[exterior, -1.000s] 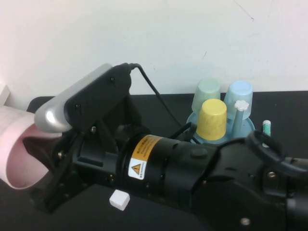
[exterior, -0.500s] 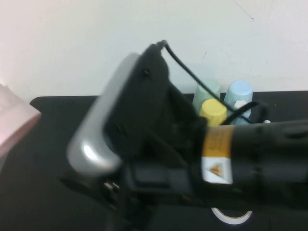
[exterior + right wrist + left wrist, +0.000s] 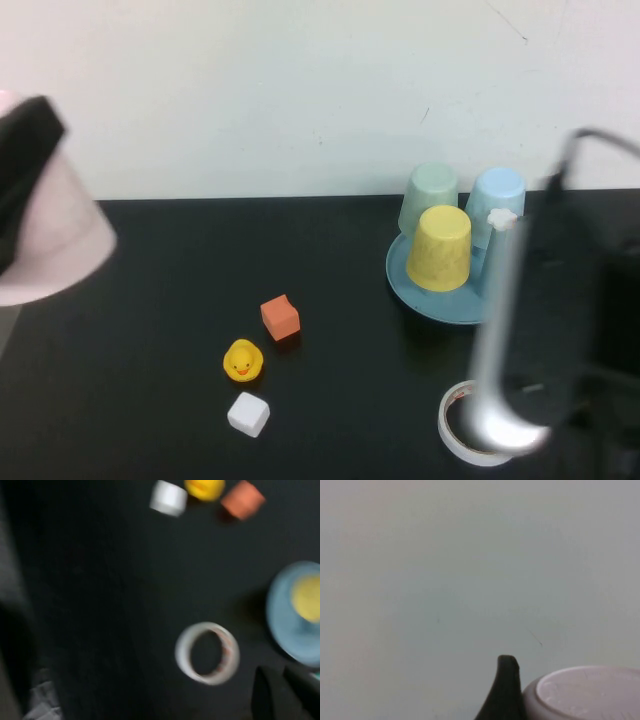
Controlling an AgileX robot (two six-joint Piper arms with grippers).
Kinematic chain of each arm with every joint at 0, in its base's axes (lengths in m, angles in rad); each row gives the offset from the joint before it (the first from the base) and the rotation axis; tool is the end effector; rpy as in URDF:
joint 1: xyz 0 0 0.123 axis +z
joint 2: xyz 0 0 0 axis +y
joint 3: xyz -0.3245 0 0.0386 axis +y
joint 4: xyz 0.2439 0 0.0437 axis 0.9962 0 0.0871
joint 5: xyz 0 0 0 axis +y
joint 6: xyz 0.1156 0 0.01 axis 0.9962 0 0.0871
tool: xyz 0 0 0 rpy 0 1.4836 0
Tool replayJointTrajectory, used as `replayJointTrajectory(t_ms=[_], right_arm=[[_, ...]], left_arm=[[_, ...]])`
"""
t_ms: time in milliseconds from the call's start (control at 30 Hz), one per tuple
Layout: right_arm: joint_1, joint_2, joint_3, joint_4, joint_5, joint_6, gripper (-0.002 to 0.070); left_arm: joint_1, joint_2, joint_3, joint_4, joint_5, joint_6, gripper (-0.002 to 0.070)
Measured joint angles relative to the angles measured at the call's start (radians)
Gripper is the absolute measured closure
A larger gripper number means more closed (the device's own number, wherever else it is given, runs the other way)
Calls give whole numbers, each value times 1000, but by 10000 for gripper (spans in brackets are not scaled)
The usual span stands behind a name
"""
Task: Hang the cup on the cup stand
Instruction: Place the cup on the cup holder
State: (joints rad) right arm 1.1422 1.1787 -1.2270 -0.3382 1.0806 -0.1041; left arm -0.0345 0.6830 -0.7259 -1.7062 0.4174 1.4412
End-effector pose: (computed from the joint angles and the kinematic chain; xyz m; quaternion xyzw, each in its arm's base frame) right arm 0.1224 0.1862 0.4047 -0.5715 0.7443 0.0067 0.3456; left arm 0.1171 -0.0508 0.4319 0.0815 0.6379 -0.2464 0.7251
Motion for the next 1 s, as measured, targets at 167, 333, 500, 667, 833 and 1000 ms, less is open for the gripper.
replayJointTrajectory(t_ms=[167,333,500,667,833,1000], right_arm=[[0,-127,138,-152,-12,139,671],[0,-264,302,-207,-81,265,676],[0,-347,410,-198,-50,327,678],[0,-363,455,-151,107,350,678],[0,-363,465,-134,149,359,678],[0,-363,465,-128,149,375,678]], left_arm=[[0,150,-57,4,116,21,129],[-6,337,-191,12,269,25,129],[-107,526,-343,14,314,67,129],[-326,680,-482,14,208,242,130],[-525,862,-621,12,13,305,130],[-628,1066,-789,8,-15,310,130]])
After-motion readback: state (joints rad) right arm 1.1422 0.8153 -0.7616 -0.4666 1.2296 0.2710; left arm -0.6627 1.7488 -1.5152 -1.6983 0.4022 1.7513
